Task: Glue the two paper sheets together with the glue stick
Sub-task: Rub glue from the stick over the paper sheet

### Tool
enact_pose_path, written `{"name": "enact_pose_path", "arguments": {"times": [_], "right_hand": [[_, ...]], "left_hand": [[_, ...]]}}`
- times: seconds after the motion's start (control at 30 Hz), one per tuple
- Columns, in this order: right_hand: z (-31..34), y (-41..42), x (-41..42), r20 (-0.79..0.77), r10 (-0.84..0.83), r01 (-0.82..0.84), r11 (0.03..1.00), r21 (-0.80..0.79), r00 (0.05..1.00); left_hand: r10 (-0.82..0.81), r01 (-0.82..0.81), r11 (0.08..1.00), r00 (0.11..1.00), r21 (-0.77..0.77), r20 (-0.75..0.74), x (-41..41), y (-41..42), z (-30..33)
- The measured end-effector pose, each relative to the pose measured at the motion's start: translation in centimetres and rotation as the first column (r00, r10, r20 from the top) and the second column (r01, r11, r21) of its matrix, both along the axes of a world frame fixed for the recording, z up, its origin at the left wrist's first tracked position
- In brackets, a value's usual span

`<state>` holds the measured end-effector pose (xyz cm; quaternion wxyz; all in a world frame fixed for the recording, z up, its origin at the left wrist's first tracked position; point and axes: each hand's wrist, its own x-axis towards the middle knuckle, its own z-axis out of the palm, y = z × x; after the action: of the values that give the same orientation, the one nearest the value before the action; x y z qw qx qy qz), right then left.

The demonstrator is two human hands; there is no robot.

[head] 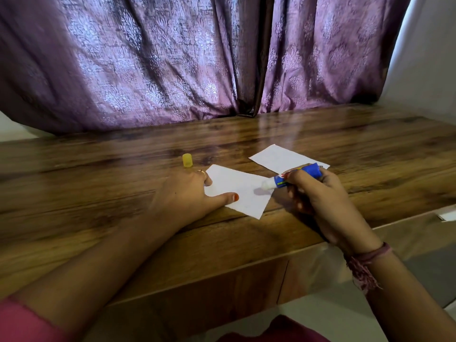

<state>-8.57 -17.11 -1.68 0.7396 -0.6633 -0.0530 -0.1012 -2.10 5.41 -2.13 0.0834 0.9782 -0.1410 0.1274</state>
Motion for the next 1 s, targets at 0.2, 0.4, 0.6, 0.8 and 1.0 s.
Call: {"name": "enact_pose_path", "arguments": {"times": [0.2,0.4,0.6,0.8,1.0], "right_hand": [[0.0,-2.0,-0.2,-0.089,0.073,-0.078,0.995,-0.054,0.993],[-0.5,-3.7,0.3,-0.090,0.142,-0.134,0.987,0.091,0.986],[-0.8,-3.6,0.7,-0.084,0.102,-0.095,0.992,0.081,0.991],[-0.9,-3.6,0.6,-0.067,0.104,-0.098,0.992,0.083,0.992],[-0.8,-3.4,0.5,-0.052,0.117,-0.111,0.989,0.101,0.992]], "left_hand": [[0.054,-0.051,0.998,0.990,-0.023,0.127,-0.8,-0.1,1.0],[-0.265,0.310,0.927,0.940,-0.212,0.215,1.1,3.6,2.2],[-0.482,0.481,0.855,0.875,-0.194,0.043,1.7,4.7,1.8],[-0.499,0.498,0.866,0.862,-0.043,-0.086,1.3,3.7,1.5],[-0.532,0.528,0.834,0.847,0.161,-0.022,-0.7,1.4,1.8]]}}
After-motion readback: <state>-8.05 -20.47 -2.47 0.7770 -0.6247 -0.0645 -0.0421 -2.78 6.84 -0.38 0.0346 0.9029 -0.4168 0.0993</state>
